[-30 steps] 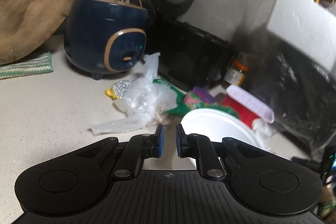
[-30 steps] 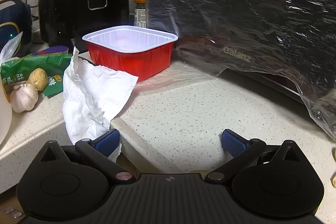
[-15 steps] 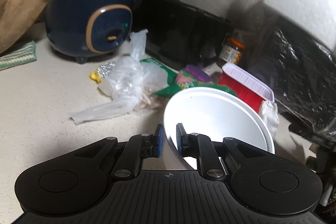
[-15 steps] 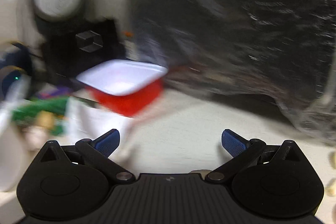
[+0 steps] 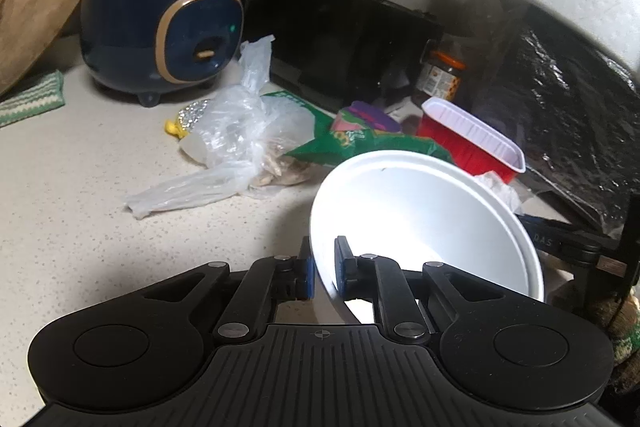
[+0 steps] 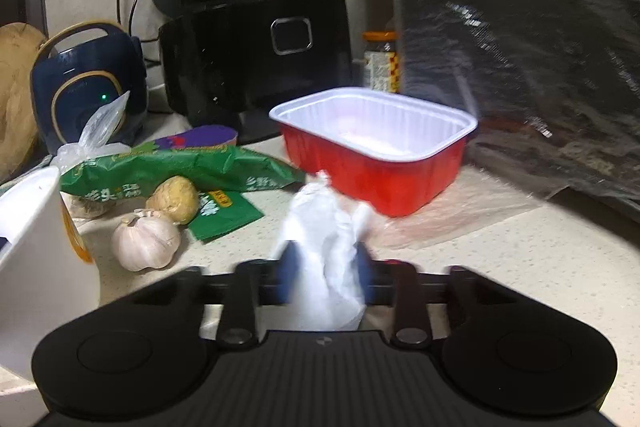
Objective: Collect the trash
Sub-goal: 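Close the right tool on the crumpled white tissue and lift it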
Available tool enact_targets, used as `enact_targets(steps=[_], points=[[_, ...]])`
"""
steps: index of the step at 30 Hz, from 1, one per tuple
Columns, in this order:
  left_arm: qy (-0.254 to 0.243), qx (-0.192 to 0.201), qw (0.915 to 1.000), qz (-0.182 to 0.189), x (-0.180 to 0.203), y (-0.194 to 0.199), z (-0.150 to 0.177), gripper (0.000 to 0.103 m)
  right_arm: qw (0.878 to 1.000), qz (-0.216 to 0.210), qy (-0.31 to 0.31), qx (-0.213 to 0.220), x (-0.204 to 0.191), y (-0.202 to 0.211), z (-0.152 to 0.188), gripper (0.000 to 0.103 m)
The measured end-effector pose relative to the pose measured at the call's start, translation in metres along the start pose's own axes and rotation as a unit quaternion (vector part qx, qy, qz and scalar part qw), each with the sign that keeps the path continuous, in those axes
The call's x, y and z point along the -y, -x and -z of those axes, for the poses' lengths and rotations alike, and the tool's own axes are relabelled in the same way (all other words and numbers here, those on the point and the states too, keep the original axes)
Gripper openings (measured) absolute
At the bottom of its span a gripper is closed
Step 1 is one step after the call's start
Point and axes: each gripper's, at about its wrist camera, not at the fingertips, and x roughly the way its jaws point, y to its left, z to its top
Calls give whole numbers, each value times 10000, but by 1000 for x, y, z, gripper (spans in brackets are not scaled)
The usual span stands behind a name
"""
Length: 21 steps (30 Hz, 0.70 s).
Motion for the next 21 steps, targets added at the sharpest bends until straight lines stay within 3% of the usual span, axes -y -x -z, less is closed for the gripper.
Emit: enact_targets(steps=[3, 13, 21], points=[[-55, 121, 9999, -24, 0, 6, 2, 13, 9998, -185, -61, 2, -1, 9, 2, 8], [-280, 336, 9989, 172, 15, 30, 12, 9, 9904, -1304, -386, 259, 0, 77, 10, 7], [-1117, 286, 9911, 671, 79, 34, 54, 10, 9928, -1060, -348, 433, 19, 129, 52, 7]])
